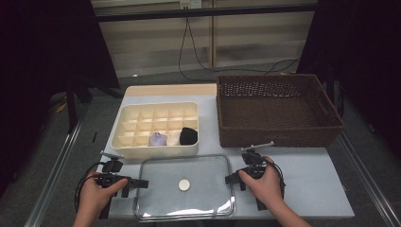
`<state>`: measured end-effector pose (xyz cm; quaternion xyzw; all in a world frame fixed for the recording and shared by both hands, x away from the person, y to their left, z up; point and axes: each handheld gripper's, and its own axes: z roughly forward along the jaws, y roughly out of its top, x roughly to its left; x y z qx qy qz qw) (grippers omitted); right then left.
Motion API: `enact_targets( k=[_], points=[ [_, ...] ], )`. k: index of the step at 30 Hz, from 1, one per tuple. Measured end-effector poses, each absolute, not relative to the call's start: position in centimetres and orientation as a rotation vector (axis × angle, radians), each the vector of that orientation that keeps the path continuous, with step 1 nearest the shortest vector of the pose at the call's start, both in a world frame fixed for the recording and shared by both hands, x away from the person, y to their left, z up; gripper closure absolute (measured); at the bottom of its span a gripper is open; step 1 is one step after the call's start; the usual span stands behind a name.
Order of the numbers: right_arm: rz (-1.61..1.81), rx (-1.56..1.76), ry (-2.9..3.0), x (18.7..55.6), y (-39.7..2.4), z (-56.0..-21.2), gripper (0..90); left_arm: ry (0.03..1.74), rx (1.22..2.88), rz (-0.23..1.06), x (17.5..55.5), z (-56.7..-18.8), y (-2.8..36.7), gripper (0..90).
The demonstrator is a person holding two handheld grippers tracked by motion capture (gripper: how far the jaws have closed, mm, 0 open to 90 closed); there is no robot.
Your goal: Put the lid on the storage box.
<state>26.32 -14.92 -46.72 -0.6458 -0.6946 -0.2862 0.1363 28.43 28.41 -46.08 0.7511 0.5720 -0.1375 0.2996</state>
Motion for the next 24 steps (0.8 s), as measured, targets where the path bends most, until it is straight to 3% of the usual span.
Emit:
enact_targets(
  k=[9,24],
  points=[
    [-0.846,-1.861,-2.0,26.32,-15.1,-46.78,71.4,1.539,1.998,-0.329,28.43,-46.17,28.9,54.3],
    [-0.886,-1.835,-2.003,26.18,-15.35,-46.59,71.9,1.599,2.01,-0.317,28.74,-46.02,29.24,74.5]
  ],
)
